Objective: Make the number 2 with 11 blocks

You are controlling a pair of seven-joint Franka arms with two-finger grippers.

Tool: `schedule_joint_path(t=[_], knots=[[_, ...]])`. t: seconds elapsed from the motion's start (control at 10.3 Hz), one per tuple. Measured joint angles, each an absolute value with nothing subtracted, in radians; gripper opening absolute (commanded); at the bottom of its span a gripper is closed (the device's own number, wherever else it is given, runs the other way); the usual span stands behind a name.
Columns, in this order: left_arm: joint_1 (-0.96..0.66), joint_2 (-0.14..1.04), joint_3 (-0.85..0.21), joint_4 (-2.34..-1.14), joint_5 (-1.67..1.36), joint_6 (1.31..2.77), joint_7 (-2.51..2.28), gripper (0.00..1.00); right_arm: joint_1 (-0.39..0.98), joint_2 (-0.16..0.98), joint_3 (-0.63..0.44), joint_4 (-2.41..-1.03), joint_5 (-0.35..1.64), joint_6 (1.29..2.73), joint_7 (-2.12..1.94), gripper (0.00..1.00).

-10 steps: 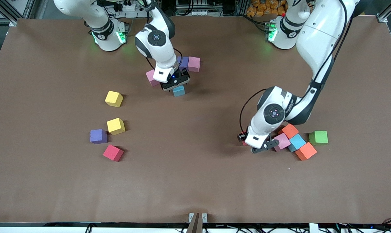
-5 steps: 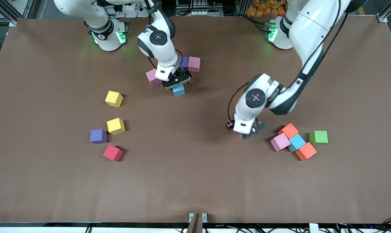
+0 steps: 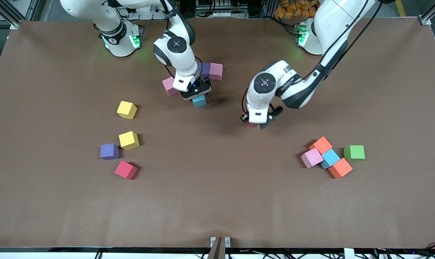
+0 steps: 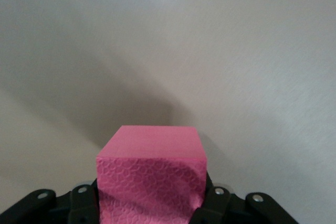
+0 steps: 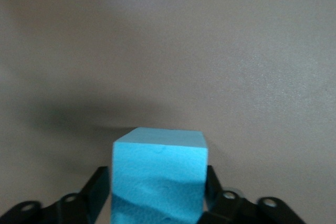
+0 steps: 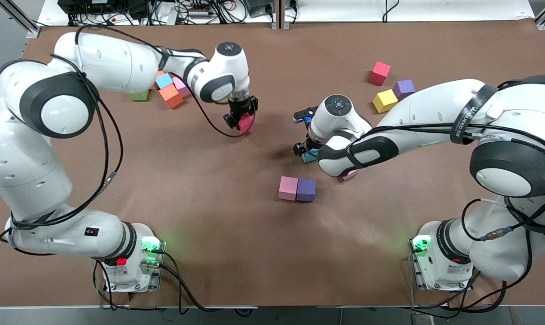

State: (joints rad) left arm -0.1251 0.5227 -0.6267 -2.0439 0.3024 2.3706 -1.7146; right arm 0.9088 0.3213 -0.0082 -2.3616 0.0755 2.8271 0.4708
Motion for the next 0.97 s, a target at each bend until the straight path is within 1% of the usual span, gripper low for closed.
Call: schedule_joint_path(t=[0.29,0.39,0.49,0.78,0.97], knots=[[-0.112,0.523,-0.679,-2.147,0.304,2.473,-1.93,0.0,0.863,0.312,-0.018,-2.343,0.076,2.833,0.457,0.03],[-0.099,0.522,-0.696,-2.171,0.304,2.482,-1.996,0.0,0.83,0.306,-0.02,-2.33,0.076,2.828,0.433,0.03],[-0.087,0.523,-0.717,-2.192,0.304,2.485,-2.06,0.0,0.793,0.292,-0.021,-2.312,0.076,2.791,0.389,0.02],[-0.07,0.521,-0.79,-2.222,0.304,2.49,-2.233,0.0,0.693,0.234,-0.023,-2.212,0.076,2.529,0.305,0.02],[-0.065,0.52,-0.829,-2.233,0.304,2.491,-2.319,0.0,0.64,0.219,-0.024,-2.14,0.076,2.398,0.297,0.02]])
